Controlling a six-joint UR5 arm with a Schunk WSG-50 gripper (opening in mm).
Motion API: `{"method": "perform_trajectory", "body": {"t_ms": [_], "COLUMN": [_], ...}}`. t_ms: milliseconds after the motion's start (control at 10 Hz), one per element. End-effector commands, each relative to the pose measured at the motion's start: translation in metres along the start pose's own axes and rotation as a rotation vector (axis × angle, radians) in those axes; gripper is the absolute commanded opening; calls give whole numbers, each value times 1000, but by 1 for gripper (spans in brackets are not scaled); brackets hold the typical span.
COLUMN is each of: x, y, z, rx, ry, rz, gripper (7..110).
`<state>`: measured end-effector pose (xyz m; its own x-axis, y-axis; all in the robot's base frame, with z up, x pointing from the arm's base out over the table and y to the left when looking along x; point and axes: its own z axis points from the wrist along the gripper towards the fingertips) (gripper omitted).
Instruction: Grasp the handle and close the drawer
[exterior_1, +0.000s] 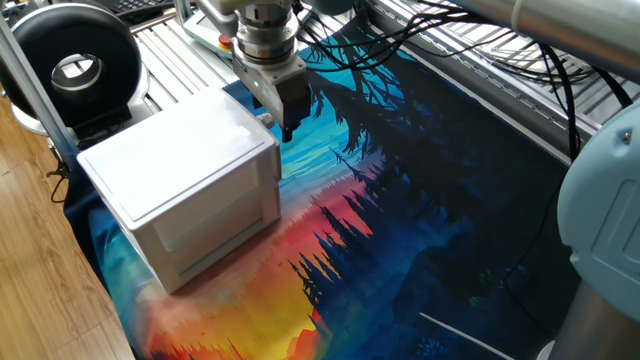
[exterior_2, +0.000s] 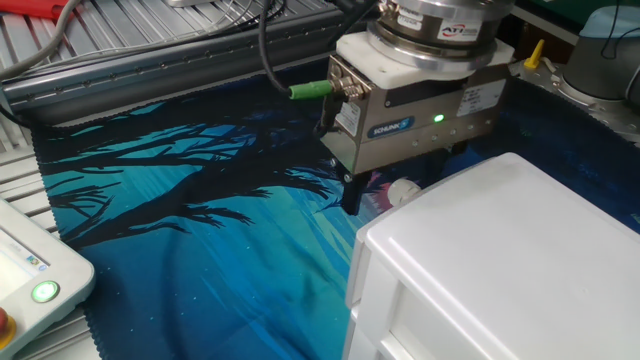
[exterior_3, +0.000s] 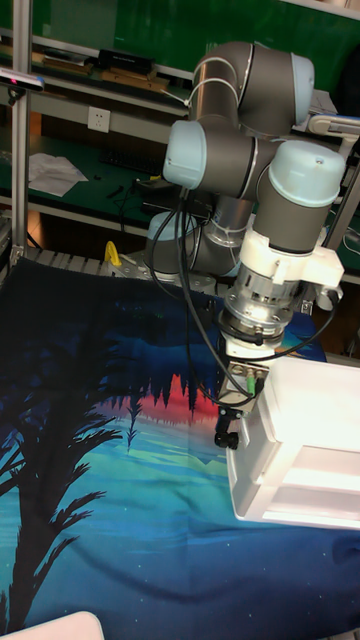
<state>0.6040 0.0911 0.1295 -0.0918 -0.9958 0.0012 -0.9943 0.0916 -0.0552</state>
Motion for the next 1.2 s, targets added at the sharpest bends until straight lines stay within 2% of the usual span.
{"method": "perform_trajectory", "body": {"t_ms": [0,300,700,1000,1100], "x": [7,4,1,5,14], "y": [1,2,4,0,-5], "z": [-6,-7,-7,-8,-9], "rx": [-5,-6,-14,-6,20], "ry": [1,-11,-19,-11,15], "rz": [19,17,72,254,346], "gripper": [88,88,88,88,88]}}
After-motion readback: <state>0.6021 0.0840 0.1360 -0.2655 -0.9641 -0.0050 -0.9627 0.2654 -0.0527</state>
